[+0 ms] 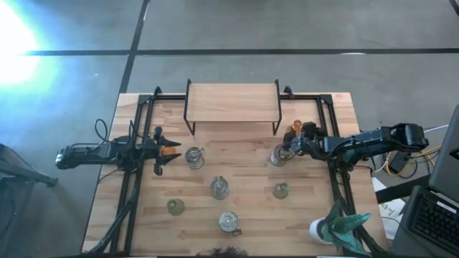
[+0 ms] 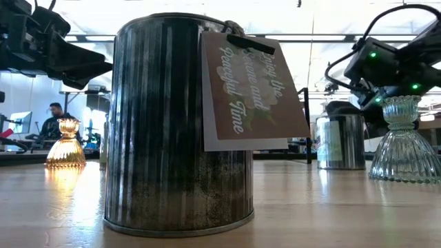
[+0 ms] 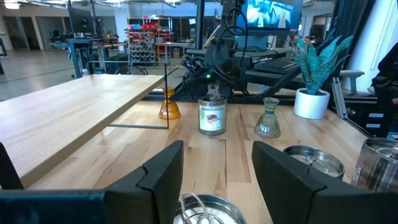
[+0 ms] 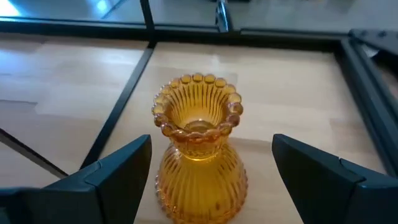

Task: Pick & Place candle stick holders
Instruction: Put the right orange candle holder on the top right side of the shelf

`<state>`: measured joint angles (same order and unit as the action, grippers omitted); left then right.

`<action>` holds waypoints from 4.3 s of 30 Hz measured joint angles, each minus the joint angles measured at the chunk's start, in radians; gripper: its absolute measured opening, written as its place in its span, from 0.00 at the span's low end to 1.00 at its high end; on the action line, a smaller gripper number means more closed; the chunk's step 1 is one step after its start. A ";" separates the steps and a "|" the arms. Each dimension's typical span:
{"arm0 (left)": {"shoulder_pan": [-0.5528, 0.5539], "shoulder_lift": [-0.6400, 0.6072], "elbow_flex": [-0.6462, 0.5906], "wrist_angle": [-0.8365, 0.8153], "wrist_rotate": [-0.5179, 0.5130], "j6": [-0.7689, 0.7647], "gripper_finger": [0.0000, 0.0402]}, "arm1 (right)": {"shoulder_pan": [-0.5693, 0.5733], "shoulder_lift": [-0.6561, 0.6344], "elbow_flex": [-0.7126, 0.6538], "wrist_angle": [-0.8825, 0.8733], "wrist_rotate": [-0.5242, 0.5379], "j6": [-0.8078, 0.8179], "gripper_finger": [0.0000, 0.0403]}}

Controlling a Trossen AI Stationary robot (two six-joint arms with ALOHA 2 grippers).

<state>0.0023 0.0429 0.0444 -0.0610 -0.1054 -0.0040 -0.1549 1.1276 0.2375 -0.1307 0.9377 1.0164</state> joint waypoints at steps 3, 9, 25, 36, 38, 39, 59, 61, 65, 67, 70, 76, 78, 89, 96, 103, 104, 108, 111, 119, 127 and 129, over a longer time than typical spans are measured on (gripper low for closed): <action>0.000 0.000 0.000 0.000 0.000 0.000 0.49 | -0.027 0.000 0.000 0.032 -0.053 -0.022 0.78; 0.000 0.000 0.000 0.000 0.000 0.000 0.49 | -0.061 0.000 -0.005 0.066 -0.075 -0.078 0.71; 0.000 0.000 0.000 0.000 0.000 0.000 0.49 | -0.166 0.000 -0.061 0.231 -0.155 -0.214 0.59; 0.000 0.000 0.000 0.000 0.000 0.000 0.49 | -0.237 0.000 -0.062 0.245 -0.174 -0.217 0.52; 0.000 0.000 0.000 0.000 0.000 0.000 0.49 | -0.237 0.000 -0.058 0.243 -0.176 -0.217 0.47; 0.000 0.000 0.000 0.000 0.000 0.000 0.49 | -0.237 0.000 -0.055 0.243 -0.176 -0.219 0.44; 0.000 0.000 0.000 0.000 0.000 0.000 0.49 | -0.236 -0.002 0.034 0.188 -0.186 -0.302 0.30; 0.000 0.000 0.000 0.000 0.000 0.000 0.49 | -0.236 -0.002 0.034 0.188 -0.185 -0.298 0.30; 0.000 0.000 0.000 0.000 0.000 0.000 0.49 | -0.236 -0.013 0.033 0.185 -0.184 -0.295 0.30; 0.000 0.000 0.000 0.000 0.000 0.000 0.49 | -0.236 -0.027 0.035 0.182 -0.183 -0.298 0.30; 0.000 0.000 0.000 0.000 0.000 0.000 0.49 | -0.236 -0.061 0.047 0.181 -0.183 -0.332 0.30; 0.000 0.000 0.000 0.000 0.000 0.000 0.49 | -0.236 -0.165 0.130 -0.001 -0.178 -0.400 0.30; 0.000 0.000 0.000 0.000 0.000 0.000 0.49 | -0.236 -0.204 0.177 -0.109 -0.178 -0.417 0.30; 0.000 0.000 0.000 0.000 0.000 0.000 0.49 | -0.237 -0.328 0.503 -0.277 -0.181 -0.583 0.30; 0.000 0.000 0.000 0.000 0.000 0.000 0.49 | -0.244 -0.209 0.763 -0.274 -0.349 -0.703 0.30; 0.000 0.000 0.000 0.000 0.000 0.000 0.49 | -0.343 0.025 0.974 -0.279 -0.534 -0.826 0.30; 0.000 0.000 0.000 0.000 0.000 0.000 0.49 | -0.366 0.058 0.993 -0.278 -0.578 -0.826 0.30; 0.000 0.000 0.000 0.000 0.000 0.000 0.49 | -0.457 0.177 1.032 -0.234 -0.745 -0.821 0.30; 0.000 0.000 0.000 0.000 0.000 0.000 0.49 | -0.506 0.249 1.049 -0.161 -0.839 -0.832 0.30; 0.000 0.000 0.000 0.000 0.000 0.000 0.49 | -0.548 0.379 1.083 -0.142 -0.890 -0.896 0.30; 0.000 0.000 0.000 0.000 0.000 0.000 0.49 | -0.552 0.434 1.077 -0.142 -0.895 -0.955 0.30; 0.000 0.000 0.000 0.000 0.000 0.000 0.49 | -0.558 0.441 1.074 -0.138 -0.896 -0.965 0.30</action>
<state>0.0022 0.0425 0.0444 -0.0608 -0.1054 -0.0040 -0.7129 1.5688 1.3118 -0.2687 0.0422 0.0515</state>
